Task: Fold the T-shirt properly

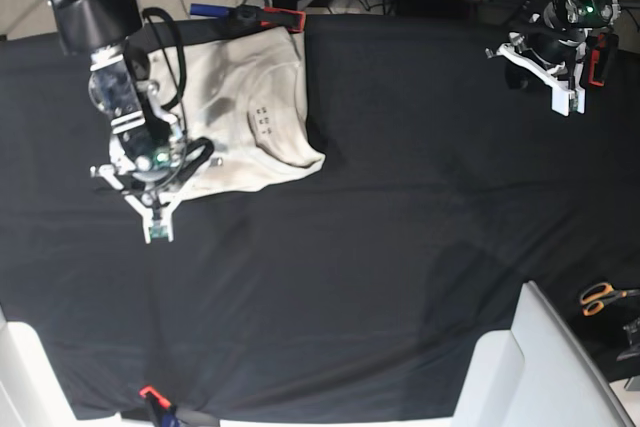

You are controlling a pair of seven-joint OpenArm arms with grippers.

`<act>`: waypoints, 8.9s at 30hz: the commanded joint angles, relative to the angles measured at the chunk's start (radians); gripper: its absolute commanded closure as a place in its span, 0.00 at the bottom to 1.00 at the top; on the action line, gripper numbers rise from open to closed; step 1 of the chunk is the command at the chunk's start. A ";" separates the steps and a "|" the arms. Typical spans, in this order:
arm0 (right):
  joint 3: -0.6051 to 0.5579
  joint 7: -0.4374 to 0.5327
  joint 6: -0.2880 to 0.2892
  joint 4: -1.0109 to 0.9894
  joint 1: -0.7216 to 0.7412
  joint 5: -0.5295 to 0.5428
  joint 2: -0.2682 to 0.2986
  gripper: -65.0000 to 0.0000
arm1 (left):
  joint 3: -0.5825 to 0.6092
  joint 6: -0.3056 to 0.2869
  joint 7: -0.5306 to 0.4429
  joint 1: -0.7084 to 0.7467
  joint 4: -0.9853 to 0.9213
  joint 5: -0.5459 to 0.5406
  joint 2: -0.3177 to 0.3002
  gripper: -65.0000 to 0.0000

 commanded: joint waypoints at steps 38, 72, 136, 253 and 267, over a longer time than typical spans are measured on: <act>0.149 -0.151 -0.012 0.600 -0.374 -0.014 -0.006 1.00 | 0.386 -0.003 0.080 -0.079 -0.001 -0.454 -0.027 0.27; 0.145 -0.146 -0.012 0.598 -0.405 -0.014 -0.008 1.00 | 0.630 -0.167 0.072 -0.321 -0.425 -0.461 0.056 0.14; 0.155 -0.146 -0.012 0.598 -0.407 -0.014 -0.008 1.00 | 1.362 0.184 0.123 -0.850 -0.549 -0.383 -0.204 1.00; 0.191 -0.145 -0.012 0.600 -0.463 -0.017 -0.006 1.00 | 1.629 0.186 -0.267 -1.041 -0.807 0.671 0.217 0.23; 0.191 -0.145 -0.012 0.600 -0.466 -0.017 -0.006 1.00 | 1.523 0.186 -0.190 -1.162 -0.741 0.660 0.217 0.18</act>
